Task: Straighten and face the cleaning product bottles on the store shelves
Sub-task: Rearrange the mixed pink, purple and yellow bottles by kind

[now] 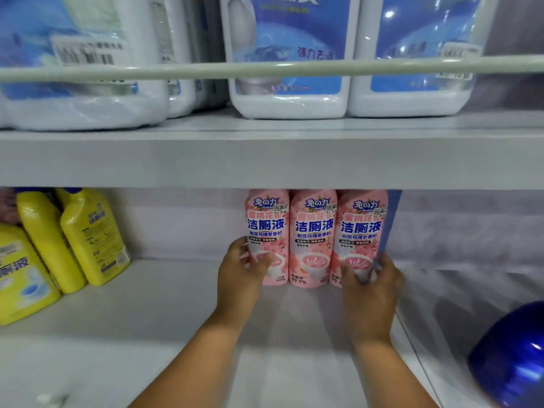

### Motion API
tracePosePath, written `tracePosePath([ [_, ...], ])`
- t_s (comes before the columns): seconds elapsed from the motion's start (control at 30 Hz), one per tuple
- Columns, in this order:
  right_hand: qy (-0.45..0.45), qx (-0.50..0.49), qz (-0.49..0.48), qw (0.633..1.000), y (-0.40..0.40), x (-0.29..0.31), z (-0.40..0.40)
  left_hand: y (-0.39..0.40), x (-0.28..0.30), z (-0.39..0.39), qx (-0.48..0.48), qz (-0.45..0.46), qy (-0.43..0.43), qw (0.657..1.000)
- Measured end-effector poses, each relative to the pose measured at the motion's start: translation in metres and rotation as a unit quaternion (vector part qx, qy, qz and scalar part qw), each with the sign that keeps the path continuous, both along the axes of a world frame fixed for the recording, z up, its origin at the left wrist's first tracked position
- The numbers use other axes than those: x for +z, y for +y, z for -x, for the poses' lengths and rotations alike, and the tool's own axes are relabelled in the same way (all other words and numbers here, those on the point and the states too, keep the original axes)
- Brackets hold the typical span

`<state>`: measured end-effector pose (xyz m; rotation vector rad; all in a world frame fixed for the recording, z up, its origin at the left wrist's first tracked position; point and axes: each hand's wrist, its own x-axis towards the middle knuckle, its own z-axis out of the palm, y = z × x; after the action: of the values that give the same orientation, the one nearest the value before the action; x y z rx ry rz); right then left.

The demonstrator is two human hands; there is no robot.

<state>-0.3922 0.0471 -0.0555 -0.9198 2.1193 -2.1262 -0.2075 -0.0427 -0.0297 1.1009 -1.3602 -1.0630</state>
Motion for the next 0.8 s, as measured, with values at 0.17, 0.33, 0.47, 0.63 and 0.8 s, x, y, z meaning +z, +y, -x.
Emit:
tracePosePath([
  [0.17,-0.002,0.014,0.02,1.0,-0.009,0.004,-0.033,0.005,0.016,-0.053,0.03,-0.05,0.04,0.997],
  [0.33,-0.066,0.188,-0.006,0.98,-0.034,-0.004,-0.111,0.021,0.026,-0.153,0.148,-0.042,0.047,0.987],
  [0.47,-0.098,0.303,-0.054,0.946,-0.046,0.003,-0.189,0.045,0.035,-0.257,0.198,-0.019,0.03,0.98],
  [0.63,-0.078,0.366,-0.087,0.923,-0.055,0.015,-0.305,0.05,0.035,-0.372,0.243,-0.009,0.068,0.968],
  [0.8,-0.018,0.385,-0.12,0.915,-0.079,0.03,-0.42,0.024,0.034,-0.468,0.248,0.014,0.068,0.966],
])
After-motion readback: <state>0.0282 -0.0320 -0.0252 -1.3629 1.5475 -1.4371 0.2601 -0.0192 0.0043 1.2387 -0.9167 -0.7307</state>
